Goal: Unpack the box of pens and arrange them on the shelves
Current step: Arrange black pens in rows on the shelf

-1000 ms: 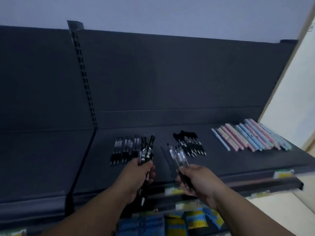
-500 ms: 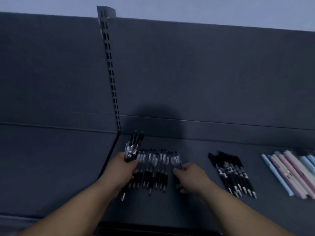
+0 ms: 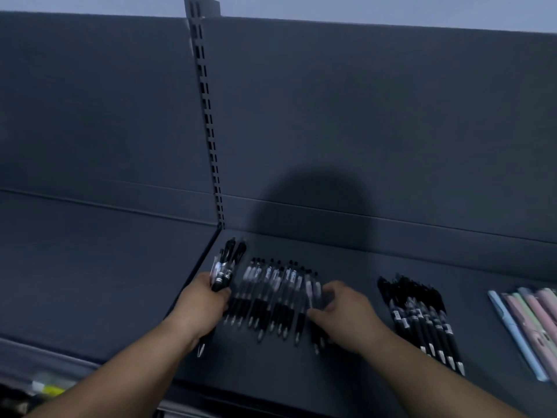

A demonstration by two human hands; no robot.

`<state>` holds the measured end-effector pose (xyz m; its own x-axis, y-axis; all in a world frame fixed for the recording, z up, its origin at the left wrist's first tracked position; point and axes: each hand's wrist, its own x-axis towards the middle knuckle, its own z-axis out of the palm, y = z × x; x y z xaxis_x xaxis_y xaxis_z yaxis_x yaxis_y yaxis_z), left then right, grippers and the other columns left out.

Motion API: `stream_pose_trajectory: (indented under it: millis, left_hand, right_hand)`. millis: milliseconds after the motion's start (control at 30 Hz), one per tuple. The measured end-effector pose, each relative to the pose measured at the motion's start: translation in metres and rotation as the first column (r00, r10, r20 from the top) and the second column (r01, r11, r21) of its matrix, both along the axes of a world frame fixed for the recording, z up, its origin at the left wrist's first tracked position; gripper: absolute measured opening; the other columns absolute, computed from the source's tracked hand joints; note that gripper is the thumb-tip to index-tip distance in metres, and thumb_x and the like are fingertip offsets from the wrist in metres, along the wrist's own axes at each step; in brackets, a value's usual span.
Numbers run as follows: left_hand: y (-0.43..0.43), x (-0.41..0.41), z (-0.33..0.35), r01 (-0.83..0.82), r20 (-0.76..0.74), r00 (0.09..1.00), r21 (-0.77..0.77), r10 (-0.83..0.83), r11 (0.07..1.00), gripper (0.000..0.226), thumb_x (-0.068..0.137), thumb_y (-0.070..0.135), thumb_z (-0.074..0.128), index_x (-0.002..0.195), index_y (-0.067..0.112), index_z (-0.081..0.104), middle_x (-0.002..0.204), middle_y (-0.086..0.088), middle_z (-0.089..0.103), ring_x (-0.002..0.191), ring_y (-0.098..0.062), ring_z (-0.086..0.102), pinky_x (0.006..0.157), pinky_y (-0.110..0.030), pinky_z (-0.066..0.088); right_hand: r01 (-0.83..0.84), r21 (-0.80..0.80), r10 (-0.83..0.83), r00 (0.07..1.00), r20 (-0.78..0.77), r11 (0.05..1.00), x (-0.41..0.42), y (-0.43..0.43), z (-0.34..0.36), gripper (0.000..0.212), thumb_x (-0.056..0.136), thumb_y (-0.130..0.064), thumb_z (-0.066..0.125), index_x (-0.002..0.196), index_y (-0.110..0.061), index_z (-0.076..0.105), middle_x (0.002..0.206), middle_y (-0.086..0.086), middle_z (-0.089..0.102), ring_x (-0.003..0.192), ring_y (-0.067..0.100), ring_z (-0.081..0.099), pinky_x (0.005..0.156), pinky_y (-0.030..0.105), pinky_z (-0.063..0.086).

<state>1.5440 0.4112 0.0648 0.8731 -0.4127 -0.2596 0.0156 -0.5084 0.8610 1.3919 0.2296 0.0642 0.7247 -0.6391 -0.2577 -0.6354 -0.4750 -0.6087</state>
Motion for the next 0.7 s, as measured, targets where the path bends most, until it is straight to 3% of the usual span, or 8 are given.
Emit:
stream_pose_trajectory:
  millis: [100,200,267,333,500,700]
  left_hand:
    - [-0.002,-0.002,-0.001,0.001,0.005,1.000,-0.001,-0.001,1.000,0.004,0.094,0.011,0.054,0.094,0.016,0.054,0.088,-0.005,0.064,0.078,-0.017,0.063,0.059,-0.024,0.048]
    - [-0.003,-0.002,-0.004,0.008,0.020,1.000,0.008,-0.008,1.000,0.004,0.094,0.011,0.054,0.095,0.014,0.056,0.088,-0.007,0.065,0.078,-0.018,0.064,0.061,-0.025,0.048]
    - [-0.002,-0.002,-0.005,0.009,0.025,1.000,0.013,-0.009,1.000,0.004,0.094,0.011,0.055,0.094,0.015,0.056,0.087,-0.006,0.065,0.078,-0.018,0.064,0.061,-0.026,0.048]
    - [-0.002,-0.001,-0.006,0.008,0.038,0.999,0.021,-0.009,1.000,0.004,0.093,0.012,0.055,0.094,0.016,0.056,0.087,-0.006,0.065,0.079,-0.019,0.064,0.063,-0.027,0.049]
    - [0.001,0.003,-0.006,0.017,0.094,0.995,0.053,-0.022,0.998,0.008,0.093,0.014,0.055,0.101,0.018,0.054,0.088,-0.004,0.065,0.079,-0.018,0.063,0.061,-0.025,0.047]
    - [0.001,0.011,-0.004,0.037,0.094,0.995,0.060,-0.042,0.998,0.010,0.094,0.016,0.053,0.102,0.020,0.054,0.092,-0.003,0.064,0.083,-0.020,0.063,0.079,-0.036,0.056]
  right_hand:
    - [0.036,0.112,-0.041,0.998,0.046,0.993,-0.002,0.002,0.000,0.042,0.083,-0.031,0.072,0.116,-0.020,0.047,0.094,0.004,0.064,0.073,0.016,0.067,0.062,0.033,0.060]
    - [0.006,0.008,-0.006,1.000,0.025,1.000,-0.005,0.002,0.001,0.052,0.081,-0.041,0.072,0.121,-0.021,0.045,0.097,0.001,0.064,0.078,0.011,0.064,0.062,0.023,0.055]
    - [-0.039,-0.096,0.038,0.999,-0.008,0.995,-0.007,0.002,0.005,0.060,0.079,-0.048,0.073,0.125,-0.020,0.047,0.106,-0.002,0.060,0.090,0.009,0.058,0.068,0.017,0.045]
    - [-0.087,-0.093,0.085,0.996,-0.025,0.992,-0.009,0.002,0.007,0.069,0.074,-0.049,0.078,0.130,-0.021,0.048,0.114,-0.003,0.053,0.097,0.008,0.052,0.076,0.016,0.040]
    - [-0.265,-0.043,0.258,0.957,-0.131,0.963,-0.005,0.003,0.008,0.113,0.055,-0.049,0.090,0.148,-0.017,0.033,0.143,-0.001,0.033,0.115,0.015,0.053,0.098,0.021,0.043]
    - [-0.275,-0.086,0.268,0.960,-0.079,0.958,0.005,0.020,0.003,0.118,0.058,-0.053,0.087,0.150,-0.014,0.024,0.151,-0.004,0.018,0.123,0.016,0.047,0.104,0.023,0.041]
